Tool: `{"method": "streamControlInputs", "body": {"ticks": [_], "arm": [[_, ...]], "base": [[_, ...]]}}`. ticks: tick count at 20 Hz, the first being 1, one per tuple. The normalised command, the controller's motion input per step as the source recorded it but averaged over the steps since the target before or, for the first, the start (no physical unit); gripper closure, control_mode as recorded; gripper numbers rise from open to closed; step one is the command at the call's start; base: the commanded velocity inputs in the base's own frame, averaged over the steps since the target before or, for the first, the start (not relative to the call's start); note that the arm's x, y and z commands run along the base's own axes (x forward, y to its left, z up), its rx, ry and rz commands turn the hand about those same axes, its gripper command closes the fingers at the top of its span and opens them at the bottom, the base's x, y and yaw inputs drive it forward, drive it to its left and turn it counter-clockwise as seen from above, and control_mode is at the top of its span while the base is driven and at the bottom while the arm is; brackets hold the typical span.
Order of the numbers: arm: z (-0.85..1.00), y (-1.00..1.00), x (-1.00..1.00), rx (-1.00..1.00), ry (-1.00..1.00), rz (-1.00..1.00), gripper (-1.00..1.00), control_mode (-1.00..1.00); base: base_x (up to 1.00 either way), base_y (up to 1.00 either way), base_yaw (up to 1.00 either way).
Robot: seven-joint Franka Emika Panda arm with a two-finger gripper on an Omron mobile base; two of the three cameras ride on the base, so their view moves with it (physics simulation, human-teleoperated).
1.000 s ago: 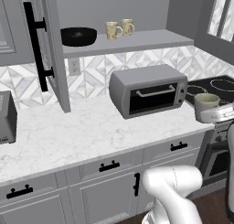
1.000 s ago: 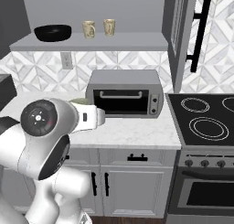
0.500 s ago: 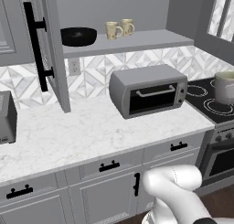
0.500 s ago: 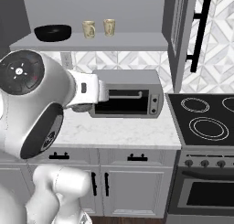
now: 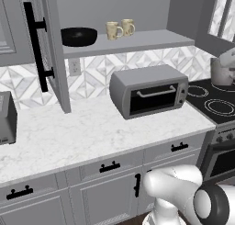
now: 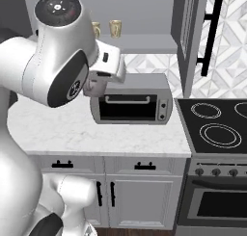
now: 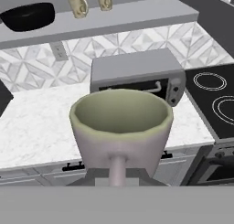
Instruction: Gather all objects into one cabinet and sort the glasses and bowls to opposite sides.
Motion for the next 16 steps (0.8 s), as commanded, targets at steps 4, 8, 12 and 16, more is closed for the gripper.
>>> {"method": "streamControlInputs", "body": {"ticks": [4, 8, 12, 16], "arm": [[0.33, 0.02, 0.15, 0.06, -0.02, -0.12, 1.00, -1.00], [0.38, 0.30, -0.21, 0.02, -0.17, -0.11, 1.00, -1.00], [0.50, 0.32, -0.28, 0.04, -0.25, -0.08, 1.00, -1.00], [0.28, 0.29, -0.01, 0.03, -0.18, -0.01, 1.00, -1.00]], "base": [[0.00, 0.00, 0.00], [0.00, 0.00, 0.00], [0.00, 0.00, 0.00], [0.00, 0.00, 0.00]]}}
